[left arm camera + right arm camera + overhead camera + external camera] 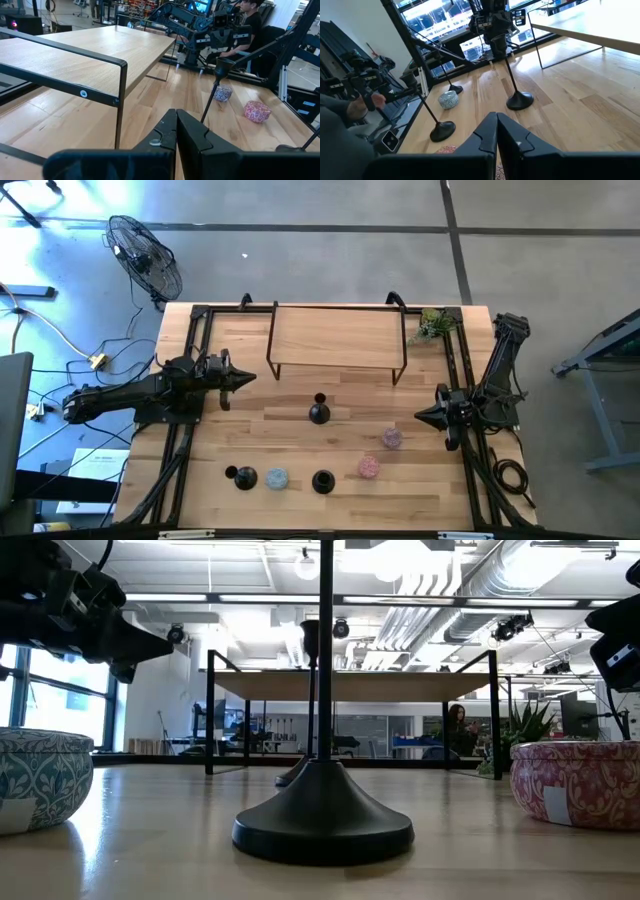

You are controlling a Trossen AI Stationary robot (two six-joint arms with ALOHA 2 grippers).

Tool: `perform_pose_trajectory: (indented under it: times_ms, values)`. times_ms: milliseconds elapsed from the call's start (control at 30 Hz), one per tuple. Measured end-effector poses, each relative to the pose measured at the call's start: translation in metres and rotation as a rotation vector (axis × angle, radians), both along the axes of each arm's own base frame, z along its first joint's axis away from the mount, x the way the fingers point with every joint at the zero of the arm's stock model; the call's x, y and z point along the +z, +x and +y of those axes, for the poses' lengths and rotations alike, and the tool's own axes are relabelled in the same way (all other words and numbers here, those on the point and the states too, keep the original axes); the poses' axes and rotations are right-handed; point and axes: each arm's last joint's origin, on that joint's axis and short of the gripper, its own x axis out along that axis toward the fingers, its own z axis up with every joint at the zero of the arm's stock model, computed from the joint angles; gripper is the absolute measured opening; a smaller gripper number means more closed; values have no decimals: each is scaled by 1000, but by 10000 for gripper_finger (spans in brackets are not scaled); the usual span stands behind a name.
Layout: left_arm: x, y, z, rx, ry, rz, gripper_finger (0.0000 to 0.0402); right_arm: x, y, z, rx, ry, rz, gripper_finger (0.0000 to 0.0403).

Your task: Pick & Place candle stick holders

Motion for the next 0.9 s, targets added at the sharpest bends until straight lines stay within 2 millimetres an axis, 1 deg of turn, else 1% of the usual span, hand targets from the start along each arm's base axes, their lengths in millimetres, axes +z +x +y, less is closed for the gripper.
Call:
perform_pose_trajectory:
  times_ms: [300, 500, 600, 900]
  values:
    - [0, 0, 0, 0, 0, -1, 0, 0, 0, -2, -62, -190, -3, 5]
    - [0, 0, 0, 0, 0, -1, 0, 2, 0, -3, -84, -132, -12, 5]
    - [1, 0, 0, 16, 3, -8, 0, 2, 0, -3, -107, -191, -11, 5]
    - [1, 0, 1, 28, 4, -9, 0, 5, 0, -2, -79, -351, -13, 4]
